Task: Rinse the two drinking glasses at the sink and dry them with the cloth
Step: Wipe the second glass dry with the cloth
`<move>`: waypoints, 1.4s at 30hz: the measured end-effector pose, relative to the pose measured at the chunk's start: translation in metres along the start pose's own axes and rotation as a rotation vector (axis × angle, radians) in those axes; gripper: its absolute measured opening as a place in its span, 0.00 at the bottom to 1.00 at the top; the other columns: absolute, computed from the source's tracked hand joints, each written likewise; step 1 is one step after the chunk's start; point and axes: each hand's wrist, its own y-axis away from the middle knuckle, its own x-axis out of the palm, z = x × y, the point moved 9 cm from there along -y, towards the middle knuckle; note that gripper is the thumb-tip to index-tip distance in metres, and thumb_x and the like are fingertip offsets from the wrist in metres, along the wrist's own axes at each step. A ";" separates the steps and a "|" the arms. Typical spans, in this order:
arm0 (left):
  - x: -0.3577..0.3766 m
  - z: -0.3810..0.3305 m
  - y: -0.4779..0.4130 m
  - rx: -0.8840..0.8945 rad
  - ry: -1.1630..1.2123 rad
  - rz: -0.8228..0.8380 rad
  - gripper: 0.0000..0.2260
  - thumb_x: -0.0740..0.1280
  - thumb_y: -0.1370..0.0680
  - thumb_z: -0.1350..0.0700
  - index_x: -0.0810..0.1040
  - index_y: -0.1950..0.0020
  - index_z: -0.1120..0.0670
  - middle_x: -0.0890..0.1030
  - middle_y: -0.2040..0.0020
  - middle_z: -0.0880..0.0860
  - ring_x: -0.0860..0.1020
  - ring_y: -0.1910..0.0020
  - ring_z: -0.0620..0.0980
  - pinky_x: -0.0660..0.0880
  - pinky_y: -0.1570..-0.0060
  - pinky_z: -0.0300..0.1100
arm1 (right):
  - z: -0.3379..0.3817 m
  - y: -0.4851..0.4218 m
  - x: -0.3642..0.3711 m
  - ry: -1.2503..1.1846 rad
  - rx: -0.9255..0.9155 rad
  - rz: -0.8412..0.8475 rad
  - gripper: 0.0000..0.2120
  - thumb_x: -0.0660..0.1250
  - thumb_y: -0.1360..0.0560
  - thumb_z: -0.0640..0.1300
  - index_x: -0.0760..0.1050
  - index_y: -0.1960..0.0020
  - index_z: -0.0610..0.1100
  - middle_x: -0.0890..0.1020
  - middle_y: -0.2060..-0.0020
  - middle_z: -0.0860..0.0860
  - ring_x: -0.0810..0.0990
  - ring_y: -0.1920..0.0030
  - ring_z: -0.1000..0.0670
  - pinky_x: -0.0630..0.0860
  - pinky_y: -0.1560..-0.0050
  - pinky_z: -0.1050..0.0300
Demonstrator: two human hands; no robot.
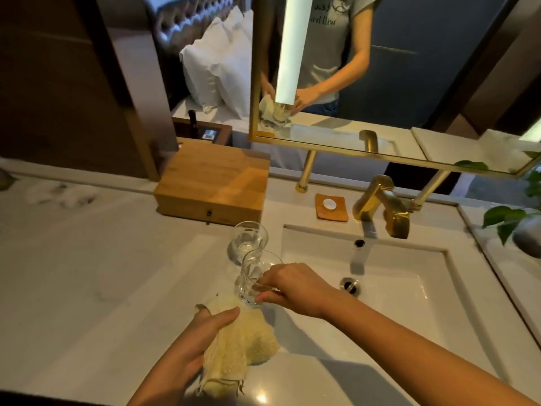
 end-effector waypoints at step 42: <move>0.062 -0.171 0.031 0.193 0.388 0.513 0.33 0.84 0.51 0.61 0.84 0.47 0.61 0.82 0.44 0.63 0.82 0.47 0.62 0.78 0.50 0.61 | -0.013 -0.046 -0.040 -2.076 0.239 -0.089 0.37 0.65 0.34 0.69 0.77 0.35 0.45 0.78 0.35 0.40 0.76 0.35 0.39 0.71 0.33 0.42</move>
